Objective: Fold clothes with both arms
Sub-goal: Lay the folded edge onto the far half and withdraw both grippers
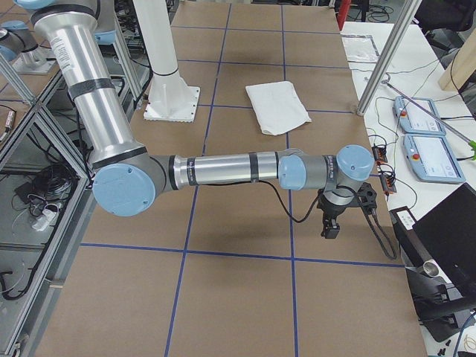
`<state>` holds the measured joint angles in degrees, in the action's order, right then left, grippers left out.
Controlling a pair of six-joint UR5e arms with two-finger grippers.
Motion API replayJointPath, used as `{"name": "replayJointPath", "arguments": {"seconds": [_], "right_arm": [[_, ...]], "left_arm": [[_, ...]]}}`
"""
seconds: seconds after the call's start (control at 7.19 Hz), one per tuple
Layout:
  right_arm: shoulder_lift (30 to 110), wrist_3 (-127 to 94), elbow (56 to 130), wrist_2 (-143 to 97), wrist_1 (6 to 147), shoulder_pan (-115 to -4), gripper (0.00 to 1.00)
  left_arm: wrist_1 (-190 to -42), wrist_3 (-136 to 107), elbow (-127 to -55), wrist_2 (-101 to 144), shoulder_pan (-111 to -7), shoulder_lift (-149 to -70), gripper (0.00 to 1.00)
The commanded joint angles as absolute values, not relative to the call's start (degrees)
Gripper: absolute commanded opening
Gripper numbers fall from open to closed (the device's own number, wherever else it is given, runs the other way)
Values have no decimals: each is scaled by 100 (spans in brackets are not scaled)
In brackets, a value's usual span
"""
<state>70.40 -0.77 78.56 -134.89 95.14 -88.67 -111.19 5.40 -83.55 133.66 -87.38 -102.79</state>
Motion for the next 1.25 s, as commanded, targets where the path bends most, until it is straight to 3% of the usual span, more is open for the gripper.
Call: {"name": "replayJointPath", "arguments": {"seconds": [0.0,1.11], "right_arm": [[7381,-26,8628,-13465,10001,-8868,100],[7541,-123,8816,-13439,9949,-8220,100]], "left_arm": [[-10749,624,-8577,13516,-8789,-9996,99],[-10907,-219,-8456,13509,-8780,-10027,99]]}}
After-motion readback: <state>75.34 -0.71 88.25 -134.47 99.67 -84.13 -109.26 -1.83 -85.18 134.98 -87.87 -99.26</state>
